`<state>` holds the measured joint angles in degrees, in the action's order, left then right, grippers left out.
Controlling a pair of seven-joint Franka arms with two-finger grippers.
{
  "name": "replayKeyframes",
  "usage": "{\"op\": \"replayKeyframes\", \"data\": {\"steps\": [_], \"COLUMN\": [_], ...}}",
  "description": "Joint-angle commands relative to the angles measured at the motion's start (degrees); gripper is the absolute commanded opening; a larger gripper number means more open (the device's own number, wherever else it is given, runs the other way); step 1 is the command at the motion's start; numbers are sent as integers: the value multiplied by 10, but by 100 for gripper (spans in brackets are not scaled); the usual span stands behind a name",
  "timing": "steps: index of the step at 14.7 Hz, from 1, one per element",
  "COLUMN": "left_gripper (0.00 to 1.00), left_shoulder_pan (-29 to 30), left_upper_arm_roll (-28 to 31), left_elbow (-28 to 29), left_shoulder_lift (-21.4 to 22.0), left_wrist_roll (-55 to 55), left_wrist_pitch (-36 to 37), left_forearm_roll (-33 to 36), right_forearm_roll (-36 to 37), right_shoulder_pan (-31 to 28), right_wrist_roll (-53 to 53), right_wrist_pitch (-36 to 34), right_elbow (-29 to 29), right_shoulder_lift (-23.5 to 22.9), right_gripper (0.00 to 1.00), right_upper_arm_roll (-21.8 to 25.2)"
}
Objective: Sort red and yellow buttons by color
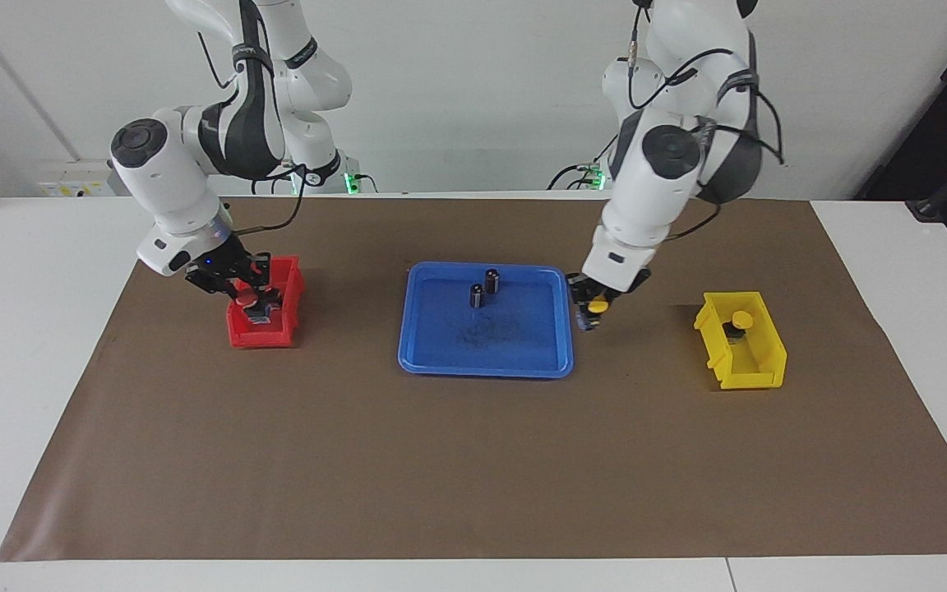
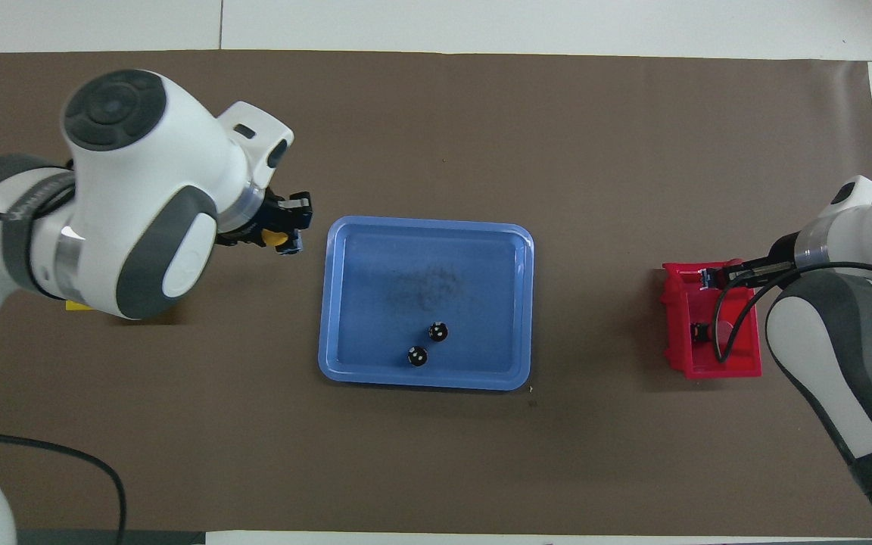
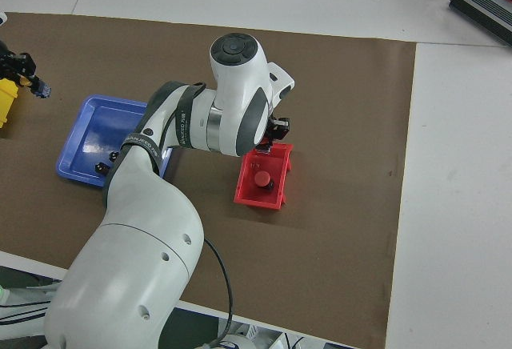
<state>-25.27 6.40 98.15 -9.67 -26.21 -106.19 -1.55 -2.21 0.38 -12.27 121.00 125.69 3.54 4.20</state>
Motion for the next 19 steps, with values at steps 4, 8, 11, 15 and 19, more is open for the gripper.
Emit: {"op": "replayKeyframes", "data": {"steps": [4,8,11,15,19], "left_gripper": [2,2,2,2,1], "left_shoulder_pan": [129,205,225,217,217], "left_upper_arm_roll": [-6,-7,-7,-7,-7], "left_elbow": [-9,1,47,92,125], "left_shoulder_lift": [-11,-17,-13,-12,2], "left_wrist_roll": [149,251,276,275,276], "left_wrist_pitch": [-30,-80,-132,-171,-182], "left_forearm_roll": [34,34,33,33,33], "right_forearm_roll": [6,10,13,30,30], "right_shoulder_pan": [-12,-6,-5,-6,-6], "right_wrist_roll": [-13,-13,-12,-9,0], "right_wrist_pitch": [42,49,49,79,78], "right_elbow": [56,60,63,90,90], "right_shoulder_lift": [14,-3,-6,-7,-6], "right_gripper": [33,33,33,33,48], "right_upper_arm_roll": [-8,-8,-9,-8,-8]}}
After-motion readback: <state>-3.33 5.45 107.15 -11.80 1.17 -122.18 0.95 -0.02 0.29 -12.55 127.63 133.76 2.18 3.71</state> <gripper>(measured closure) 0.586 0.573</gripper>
